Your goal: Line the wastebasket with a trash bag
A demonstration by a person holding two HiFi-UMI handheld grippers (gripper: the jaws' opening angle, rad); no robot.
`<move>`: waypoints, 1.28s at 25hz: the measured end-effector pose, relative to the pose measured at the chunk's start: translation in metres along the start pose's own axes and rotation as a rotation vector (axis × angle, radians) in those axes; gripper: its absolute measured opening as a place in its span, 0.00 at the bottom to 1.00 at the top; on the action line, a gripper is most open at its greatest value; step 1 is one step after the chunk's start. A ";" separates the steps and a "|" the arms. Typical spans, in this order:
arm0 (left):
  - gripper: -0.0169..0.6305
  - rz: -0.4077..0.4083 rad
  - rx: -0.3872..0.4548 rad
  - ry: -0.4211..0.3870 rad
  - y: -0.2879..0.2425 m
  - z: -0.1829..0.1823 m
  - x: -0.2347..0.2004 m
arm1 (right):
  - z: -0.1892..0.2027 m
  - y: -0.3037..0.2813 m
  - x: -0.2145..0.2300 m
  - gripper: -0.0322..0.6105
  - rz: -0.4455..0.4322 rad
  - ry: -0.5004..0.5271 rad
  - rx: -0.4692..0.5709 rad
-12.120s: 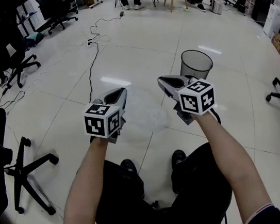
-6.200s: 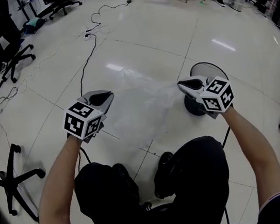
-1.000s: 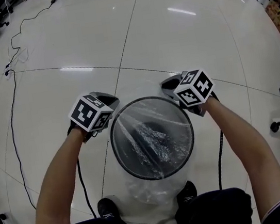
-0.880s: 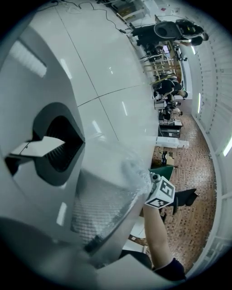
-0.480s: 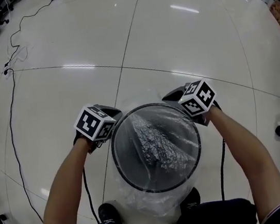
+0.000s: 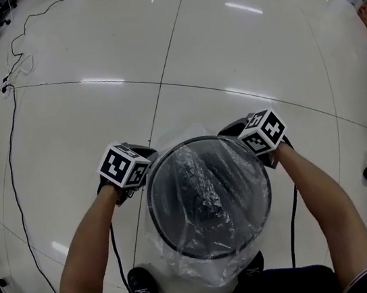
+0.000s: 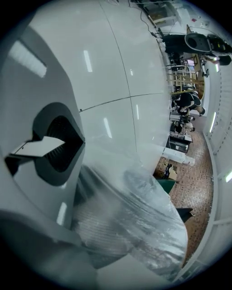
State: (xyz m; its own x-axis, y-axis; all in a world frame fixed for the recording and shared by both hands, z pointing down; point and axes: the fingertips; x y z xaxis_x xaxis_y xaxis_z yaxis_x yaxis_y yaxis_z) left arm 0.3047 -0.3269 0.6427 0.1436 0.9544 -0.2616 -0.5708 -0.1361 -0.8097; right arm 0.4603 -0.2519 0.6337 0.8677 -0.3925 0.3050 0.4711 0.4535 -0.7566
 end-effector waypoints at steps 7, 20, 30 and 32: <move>0.05 -0.006 -0.032 0.030 -0.009 0.017 -0.007 | 0.017 -0.014 0.013 0.05 0.016 -0.019 -0.044; 0.05 -0.015 -0.082 0.049 -0.023 0.033 -0.011 | 0.039 -0.031 0.020 0.05 0.015 -0.043 -0.105; 0.05 -0.041 -0.148 0.053 -0.029 0.053 -0.015 | 0.052 -0.039 0.020 0.05 0.013 -0.061 -0.140; 0.05 -0.046 -0.169 0.057 -0.031 0.059 -0.014 | 0.057 -0.041 0.020 0.05 0.015 -0.061 -0.152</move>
State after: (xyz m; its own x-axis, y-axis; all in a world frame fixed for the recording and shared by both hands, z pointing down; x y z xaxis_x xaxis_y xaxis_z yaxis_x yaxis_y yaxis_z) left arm 0.2727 -0.3203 0.7028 0.2151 0.9446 -0.2479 -0.4197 -0.1398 -0.8968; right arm 0.4679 -0.2326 0.7037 0.8847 -0.3349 0.3243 0.4328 0.3312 -0.8385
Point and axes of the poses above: the fingertips, and each gripper's own axes: y backward along the fingers, x to its right, z out of its underside, and after that the axes turned 2 degrees about z, right-handed
